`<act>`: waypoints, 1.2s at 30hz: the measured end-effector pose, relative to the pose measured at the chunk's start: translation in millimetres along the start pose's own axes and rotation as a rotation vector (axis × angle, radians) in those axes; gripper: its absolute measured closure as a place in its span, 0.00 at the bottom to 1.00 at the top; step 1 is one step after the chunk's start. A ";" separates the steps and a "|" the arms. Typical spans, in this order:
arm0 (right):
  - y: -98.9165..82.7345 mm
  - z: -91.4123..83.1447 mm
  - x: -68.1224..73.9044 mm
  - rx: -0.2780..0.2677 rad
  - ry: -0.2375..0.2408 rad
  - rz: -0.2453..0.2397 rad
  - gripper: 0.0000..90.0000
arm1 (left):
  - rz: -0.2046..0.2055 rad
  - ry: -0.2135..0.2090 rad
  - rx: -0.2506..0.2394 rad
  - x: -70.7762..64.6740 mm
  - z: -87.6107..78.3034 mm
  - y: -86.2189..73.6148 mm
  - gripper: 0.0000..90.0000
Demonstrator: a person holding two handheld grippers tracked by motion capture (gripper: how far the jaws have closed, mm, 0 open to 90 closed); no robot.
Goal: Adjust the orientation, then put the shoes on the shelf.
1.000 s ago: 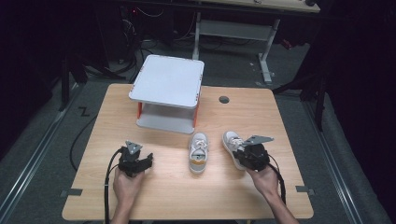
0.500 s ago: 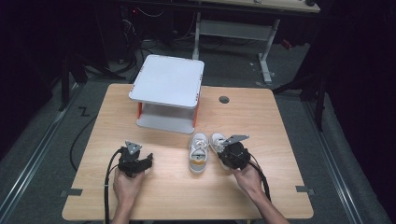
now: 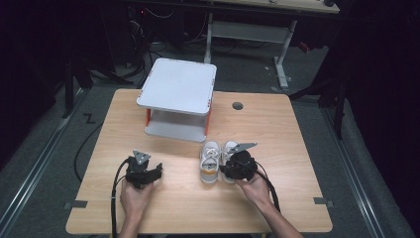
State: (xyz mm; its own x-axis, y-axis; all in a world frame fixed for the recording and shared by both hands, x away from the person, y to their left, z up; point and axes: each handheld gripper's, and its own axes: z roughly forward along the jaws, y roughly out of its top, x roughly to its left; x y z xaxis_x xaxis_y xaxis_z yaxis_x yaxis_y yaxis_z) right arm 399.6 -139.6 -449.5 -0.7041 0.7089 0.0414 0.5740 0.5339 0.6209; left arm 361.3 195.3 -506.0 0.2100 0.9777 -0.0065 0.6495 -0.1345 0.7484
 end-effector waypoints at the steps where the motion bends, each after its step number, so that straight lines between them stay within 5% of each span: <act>1: -1.2 -0.5 -0.8 -0.005 0.006 0.005 0.64 | 0.000 0.000 0.000 0.0 0.1 0.0 0.38; 5: -5.7 -8.1 -4.9 -0.047 0.050 0.023 0.59 | 0.000 0.000 0.000 -0.2 0.1 0.0 0.38; 11: -18.8 -32.7 -17.6 -0.191 0.083 0.044 0.55 | -0.003 -0.001 -0.001 -0.1 0.1 0.0 0.38; 16: -46.4 -39.4 -45.7 -0.286 0.011 0.131 0.55 | 0.005 -0.003 0.003 -0.5 0.4 0.3 0.36; 19: -66.1 -32.7 -73.3 -0.236 -0.112 0.187 0.55 | 0.005 0.001 0.004 -1.6 0.7 0.4 0.35; 27: -97.8 -29.1 -106.0 -0.203 -0.256 0.275 0.53 | -0.008 -0.010 0.005 -1.3 0.7 0.7 0.33; 31: -106.1 -25.0 -109.9 -0.168 -0.335 0.239 0.49 | -0.045 0.009 0.016 -4.6 -1.5 1.4 0.33; 36: -105.9 -24.3 -114.1 -0.159 -0.323 0.258 0.46 | -0.011 0.007 0.008 -13.0 -9.3 3.2 0.36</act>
State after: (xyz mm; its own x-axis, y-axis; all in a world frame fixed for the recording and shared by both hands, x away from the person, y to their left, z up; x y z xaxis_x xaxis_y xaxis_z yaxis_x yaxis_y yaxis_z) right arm 409.0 -288.2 -501.0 -0.3644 0.9310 -0.0201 0.6247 0.2604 0.7361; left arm 353.8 183.7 -497.3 0.1972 0.9803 -0.0102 0.6577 -0.1245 0.7429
